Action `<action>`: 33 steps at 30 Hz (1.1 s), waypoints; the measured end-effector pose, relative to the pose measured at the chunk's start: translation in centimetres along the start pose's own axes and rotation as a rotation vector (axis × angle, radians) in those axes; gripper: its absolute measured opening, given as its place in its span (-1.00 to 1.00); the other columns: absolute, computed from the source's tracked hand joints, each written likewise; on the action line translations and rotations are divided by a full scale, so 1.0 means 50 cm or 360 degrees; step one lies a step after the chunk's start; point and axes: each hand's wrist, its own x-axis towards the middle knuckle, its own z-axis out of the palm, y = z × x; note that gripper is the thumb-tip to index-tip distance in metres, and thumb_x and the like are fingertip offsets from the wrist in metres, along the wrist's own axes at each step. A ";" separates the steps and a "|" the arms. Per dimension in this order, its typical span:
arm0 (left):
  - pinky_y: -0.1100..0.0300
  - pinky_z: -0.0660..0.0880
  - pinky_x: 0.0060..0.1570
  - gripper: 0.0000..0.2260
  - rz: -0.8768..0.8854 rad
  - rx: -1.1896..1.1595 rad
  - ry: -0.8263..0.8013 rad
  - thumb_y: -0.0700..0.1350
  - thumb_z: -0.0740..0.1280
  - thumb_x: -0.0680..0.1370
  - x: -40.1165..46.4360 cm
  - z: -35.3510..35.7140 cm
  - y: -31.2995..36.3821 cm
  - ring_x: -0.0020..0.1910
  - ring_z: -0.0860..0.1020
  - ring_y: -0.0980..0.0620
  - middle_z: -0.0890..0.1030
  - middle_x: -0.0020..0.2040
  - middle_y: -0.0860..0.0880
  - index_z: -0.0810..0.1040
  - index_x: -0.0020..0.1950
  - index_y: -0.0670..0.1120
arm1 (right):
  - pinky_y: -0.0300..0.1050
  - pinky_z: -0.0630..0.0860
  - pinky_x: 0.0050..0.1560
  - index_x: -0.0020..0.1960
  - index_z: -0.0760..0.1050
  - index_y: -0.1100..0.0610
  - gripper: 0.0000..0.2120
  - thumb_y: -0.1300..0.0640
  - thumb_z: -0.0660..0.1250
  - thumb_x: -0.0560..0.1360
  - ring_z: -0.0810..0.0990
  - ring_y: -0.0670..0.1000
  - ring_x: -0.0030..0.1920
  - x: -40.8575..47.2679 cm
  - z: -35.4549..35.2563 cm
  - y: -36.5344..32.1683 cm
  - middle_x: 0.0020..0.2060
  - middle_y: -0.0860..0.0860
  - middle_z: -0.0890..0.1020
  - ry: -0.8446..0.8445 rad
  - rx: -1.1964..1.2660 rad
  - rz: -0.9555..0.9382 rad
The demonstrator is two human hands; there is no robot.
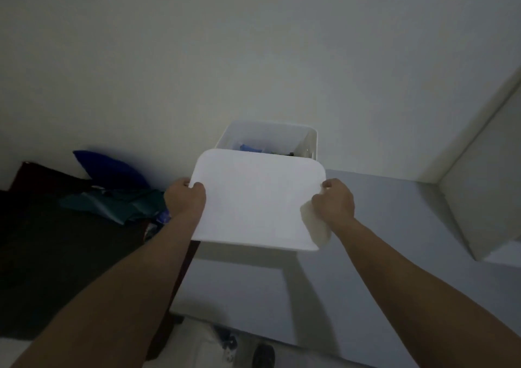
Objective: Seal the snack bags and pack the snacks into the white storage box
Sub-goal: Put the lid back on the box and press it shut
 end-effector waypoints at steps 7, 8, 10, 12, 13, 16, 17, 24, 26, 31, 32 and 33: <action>0.20 0.30 -0.12 -0.73 0.0019 -0.0061 -0.0129 -0.25 0.26 0.45 0.113 0.075 0.120 -0.17 0.39 0.01 0.32 -0.37 0.10 0.30 -0.36 0.04 | -0.04 0.48 0.13 0.11 0.56 0.27 -0.72 0.34 0.25 0.43 0.56 0.23 0.13 0.134 -0.029 -0.086 0.12 0.22 0.60 0.0061 -0.0040 -0.0053; 0.20 0.31 -0.10 -0.77 -0.0007 -0.0062 -0.0158 -0.25 0.27 0.45 0.132 0.089 0.130 -0.15 0.42 -0.01 0.37 -0.36 0.09 0.38 -0.34 0.02 | -0.04 0.48 0.14 0.12 0.56 0.27 -0.72 0.34 0.25 0.44 0.56 0.23 0.14 0.155 -0.026 -0.093 0.13 0.22 0.60 0.0060 -0.0039 -0.0035; 0.19 0.41 0.01 -0.82 -0.0004 -0.0065 -0.0222 -0.24 0.29 0.47 0.166 0.116 0.145 0.04 0.55 -0.11 0.63 -0.04 -0.06 0.62 0.02 -0.15 | -0.04 0.47 0.15 0.14 0.55 0.27 -0.71 0.33 0.23 0.45 0.55 0.24 0.15 0.196 -0.018 -0.106 0.14 0.23 0.59 0.0049 -0.0037 -0.0004; 0.16 0.44 0.15 -0.63 -0.0033 -0.0073 -0.0269 -0.23 0.31 0.47 0.202 0.144 0.161 0.20 0.54 -0.15 0.57 0.26 -0.16 0.53 0.28 -0.22 | -0.03 0.48 0.14 0.15 0.55 0.28 -0.71 0.33 0.23 0.46 0.55 0.24 0.15 0.235 -0.008 -0.118 0.14 0.23 0.59 0.0042 -0.0033 0.0031; 0.14 0.46 0.19 -0.60 -0.0025 -0.0083 -0.0295 -0.24 0.32 0.46 0.219 0.157 0.166 0.21 0.54 -0.15 0.56 0.28 -0.17 0.52 0.30 -0.22 | -0.03 0.48 0.14 0.15 0.56 0.28 -0.72 0.33 0.23 0.47 0.55 0.24 0.14 0.254 -0.001 -0.123 0.14 0.23 0.59 0.0039 -0.0035 0.0050; 0.06 0.49 0.23 -0.60 -0.0048 -0.0071 -0.0367 -0.25 0.35 0.43 0.267 0.193 0.173 0.19 0.56 -0.16 0.57 0.26 -0.19 0.54 0.28 -0.22 | -0.04 0.48 0.13 0.14 0.56 0.26 -0.72 0.31 0.23 0.47 0.56 0.23 0.13 0.308 0.021 -0.135 0.13 0.22 0.60 0.0024 -0.0046 0.0085; 0.05 0.49 0.25 -0.59 -0.0045 -0.0057 -0.0388 -0.25 0.35 0.42 0.282 0.206 0.171 0.20 0.56 -0.16 0.57 0.26 -0.19 0.53 0.28 -0.22 | -0.05 0.48 0.13 0.14 0.56 0.26 -0.72 0.31 0.23 0.46 0.56 0.23 0.14 0.323 0.028 -0.138 0.14 0.22 0.59 0.0019 -0.0049 0.0097; 0.06 0.43 0.31 -0.57 -0.0040 0.0043 -0.0514 -0.25 0.33 0.44 0.351 0.268 0.171 0.28 0.50 -0.16 0.52 0.32 -0.18 0.49 0.32 -0.23 | -0.08 0.46 0.15 0.17 0.56 0.23 -0.68 0.32 0.24 0.45 0.54 0.21 0.17 0.408 0.074 -0.145 0.16 0.20 0.59 -0.0006 -0.0080 0.0132; 0.05 0.42 0.33 -0.57 -0.0038 0.0070 -0.0528 -0.26 0.33 0.44 0.366 0.283 0.166 0.29 0.49 -0.16 0.52 0.32 -0.18 0.49 0.32 -0.24 | -0.08 0.46 0.17 0.18 0.56 0.24 -0.68 0.32 0.24 0.45 0.54 0.21 0.18 0.425 0.085 -0.143 0.17 0.20 0.59 0.0000 -0.0066 0.0151; 0.11 0.40 0.30 -0.60 0.0024 0.0168 -0.0493 -0.29 0.29 0.45 0.383 0.304 0.156 0.28 0.50 -0.16 0.54 0.30 -0.17 0.53 0.30 -0.21 | -0.04 0.44 0.22 0.26 0.53 0.19 -0.60 0.30 0.25 0.43 0.52 0.20 0.22 0.444 0.113 -0.124 0.22 0.17 0.57 0.0039 -0.0029 0.0181; 0.11 0.43 0.24 -0.67 0.0032 0.0178 -0.0485 -0.30 0.28 0.46 0.385 0.306 0.153 0.22 0.52 -0.16 0.59 0.22 -0.14 0.58 0.21 -0.18 | -0.04 0.44 0.21 0.26 0.52 0.18 -0.60 0.30 0.25 0.43 0.52 0.20 0.22 0.443 0.119 -0.121 0.22 0.16 0.57 0.0056 -0.0028 0.0177; 0.13 0.45 0.12 -0.77 0.0037 0.0195 -0.0480 -0.31 0.27 0.45 0.387 0.307 0.148 0.11 0.53 -0.15 0.63 0.04 -0.09 0.62 0.02 -0.10 | -0.04 0.43 0.21 0.26 0.51 0.18 -0.60 0.30 0.24 0.43 0.52 0.20 0.22 0.443 0.124 -0.119 0.22 0.15 0.57 0.0077 -0.0026 0.0171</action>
